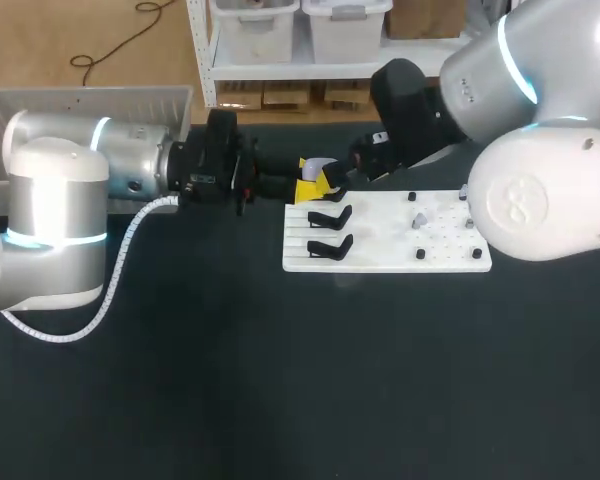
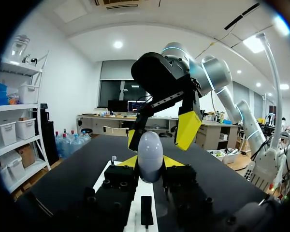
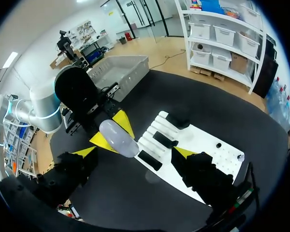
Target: Pick up each earbud case from the left stands, insert the matching earbuds, close the lid, and place the case in the box.
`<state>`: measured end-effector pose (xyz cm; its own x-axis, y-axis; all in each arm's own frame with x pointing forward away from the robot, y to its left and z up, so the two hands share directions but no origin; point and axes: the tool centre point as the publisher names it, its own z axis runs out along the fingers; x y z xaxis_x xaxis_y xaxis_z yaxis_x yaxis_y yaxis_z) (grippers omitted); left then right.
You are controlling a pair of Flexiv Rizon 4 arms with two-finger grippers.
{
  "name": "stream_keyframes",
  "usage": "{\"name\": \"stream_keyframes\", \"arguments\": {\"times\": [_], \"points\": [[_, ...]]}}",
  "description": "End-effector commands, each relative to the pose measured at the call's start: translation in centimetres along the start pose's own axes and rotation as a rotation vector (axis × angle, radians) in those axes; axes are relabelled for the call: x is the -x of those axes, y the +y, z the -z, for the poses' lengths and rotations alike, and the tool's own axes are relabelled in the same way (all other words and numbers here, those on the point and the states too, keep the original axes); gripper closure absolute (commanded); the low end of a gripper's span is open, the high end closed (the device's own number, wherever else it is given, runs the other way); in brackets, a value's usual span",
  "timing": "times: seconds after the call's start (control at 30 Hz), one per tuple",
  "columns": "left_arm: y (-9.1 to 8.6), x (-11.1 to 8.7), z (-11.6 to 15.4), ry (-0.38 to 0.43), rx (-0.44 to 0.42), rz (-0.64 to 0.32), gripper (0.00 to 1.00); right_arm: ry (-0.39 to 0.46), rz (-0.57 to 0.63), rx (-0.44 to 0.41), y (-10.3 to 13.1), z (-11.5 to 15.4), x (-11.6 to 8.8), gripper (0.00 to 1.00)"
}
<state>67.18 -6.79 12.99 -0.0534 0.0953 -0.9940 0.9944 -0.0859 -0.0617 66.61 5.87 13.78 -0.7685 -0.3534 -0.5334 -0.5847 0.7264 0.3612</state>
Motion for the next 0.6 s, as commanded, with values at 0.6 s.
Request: {"name": "stream_keyframes", "arguments": {"times": [0.6], "points": [[0.1,-0.1,0.0,-0.001,0.000,-0.001,1.00,-0.080,-0.064,-0.050,-1.7,1.1,1.6,0.00]]}}
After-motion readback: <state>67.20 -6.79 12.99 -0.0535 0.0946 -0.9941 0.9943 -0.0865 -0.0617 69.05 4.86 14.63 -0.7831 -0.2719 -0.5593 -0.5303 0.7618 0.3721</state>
